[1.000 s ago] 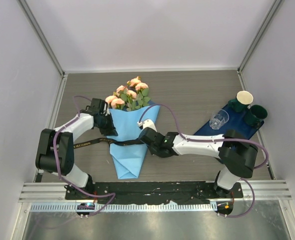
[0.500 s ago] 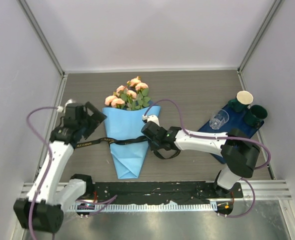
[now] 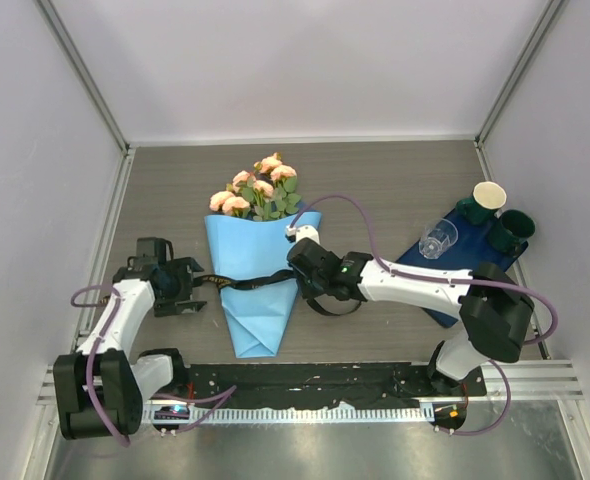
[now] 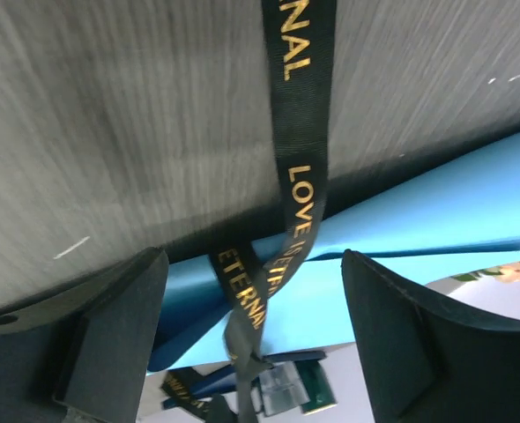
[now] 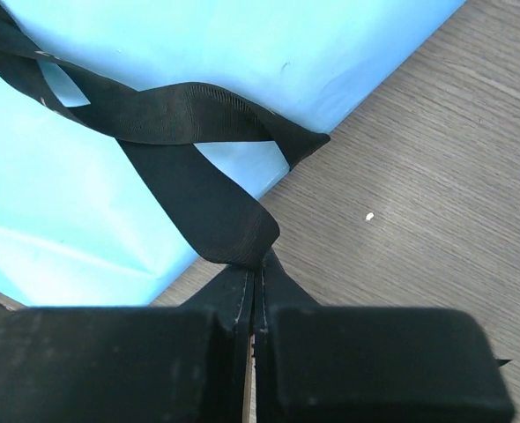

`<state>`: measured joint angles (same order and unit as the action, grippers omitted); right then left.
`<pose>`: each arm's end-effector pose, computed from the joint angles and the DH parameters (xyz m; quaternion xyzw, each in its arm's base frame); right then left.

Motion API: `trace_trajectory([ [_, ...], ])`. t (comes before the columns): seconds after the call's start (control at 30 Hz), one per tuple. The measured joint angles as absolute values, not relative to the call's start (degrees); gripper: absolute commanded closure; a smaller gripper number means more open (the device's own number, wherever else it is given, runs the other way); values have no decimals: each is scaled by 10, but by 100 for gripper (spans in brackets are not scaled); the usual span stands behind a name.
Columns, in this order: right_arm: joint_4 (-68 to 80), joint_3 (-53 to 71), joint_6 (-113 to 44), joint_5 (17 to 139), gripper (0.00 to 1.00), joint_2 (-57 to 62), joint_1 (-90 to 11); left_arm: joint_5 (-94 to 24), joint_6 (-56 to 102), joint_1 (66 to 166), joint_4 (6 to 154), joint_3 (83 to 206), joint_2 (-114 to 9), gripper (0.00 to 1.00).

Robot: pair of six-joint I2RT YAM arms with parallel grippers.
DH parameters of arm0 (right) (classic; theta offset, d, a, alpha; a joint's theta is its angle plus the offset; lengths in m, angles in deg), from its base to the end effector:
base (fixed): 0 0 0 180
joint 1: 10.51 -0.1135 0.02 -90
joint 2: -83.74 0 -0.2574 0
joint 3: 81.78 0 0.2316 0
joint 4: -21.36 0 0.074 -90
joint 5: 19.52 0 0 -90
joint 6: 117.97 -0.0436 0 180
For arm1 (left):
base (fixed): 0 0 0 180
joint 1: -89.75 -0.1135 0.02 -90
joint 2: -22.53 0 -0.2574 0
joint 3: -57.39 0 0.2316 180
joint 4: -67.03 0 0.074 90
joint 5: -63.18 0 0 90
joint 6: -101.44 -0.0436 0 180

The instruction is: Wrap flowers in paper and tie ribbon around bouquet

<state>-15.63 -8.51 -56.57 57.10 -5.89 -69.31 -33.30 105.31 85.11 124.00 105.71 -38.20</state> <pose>0.1692 0.2600 0.2123 -0.2102 0.9198 0.1358 0.3022 0.1615 0.0082 0.1785 -0.7376 0.6488 -0.1651 0.0881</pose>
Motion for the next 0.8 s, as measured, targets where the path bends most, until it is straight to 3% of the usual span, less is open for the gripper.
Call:
trace_trajectory([
  [0.3, -143, -106, -563, 574, 100, -42, -693, -343, 1152, 851, 1145, 1042, -455, 22],
  [0.37, -141, -106, -563, 576, 100, -42, -693, -343, 1161, 852, 1125, 1039, -485, 27],
  [0.53, -138, -106, -567, 578, 100, -43, -693, -354, 1183, 853, 1072, 1029, -509, 51],
  [0.6, -138, -106, -574, 577, 100, -43, -693, -351, 1194, 853, 1042, 1019, -510, 57],
  [0.63, -138, -106, -581, 576, 100, -43, -693, -350, 1199, 854, 1023, 1012, -511, 70],
  [0.7, -138, -106, -600, 571, 100, -44, -693, -349, 1206, 854, 980, 994, -511, 83],
  [0.73, -138, -106, -611, 567, 100, -45, -693, -349, 1207, 854, 962, 985, -511, 100],
  [0.8, -135, -107, -644, 563, 100, -46, -688, -350, 1198, 847, 934, 965, -503, 100],
])
